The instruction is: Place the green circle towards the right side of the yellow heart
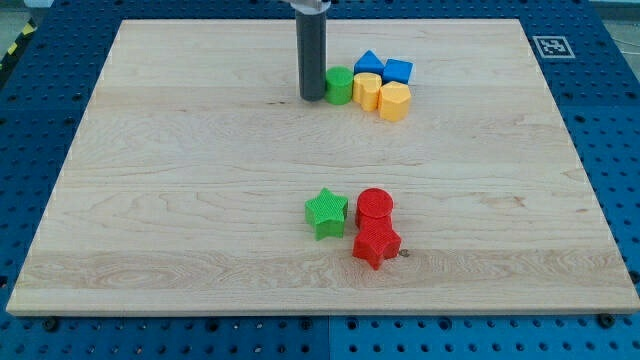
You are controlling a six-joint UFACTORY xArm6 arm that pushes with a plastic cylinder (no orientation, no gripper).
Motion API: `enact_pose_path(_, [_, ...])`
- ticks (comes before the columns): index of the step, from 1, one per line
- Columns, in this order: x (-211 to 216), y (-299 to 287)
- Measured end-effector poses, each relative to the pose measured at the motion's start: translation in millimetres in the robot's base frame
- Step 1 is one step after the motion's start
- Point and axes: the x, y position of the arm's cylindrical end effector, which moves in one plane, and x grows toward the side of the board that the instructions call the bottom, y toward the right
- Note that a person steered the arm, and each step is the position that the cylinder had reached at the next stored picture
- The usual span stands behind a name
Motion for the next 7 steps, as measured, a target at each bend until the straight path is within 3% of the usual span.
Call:
enact_pose_path(3, [-30.5,0.0])
enact_pose_path(5, [17.9,-46.9])
enact_pose_path(7, [53.7,-150.0])
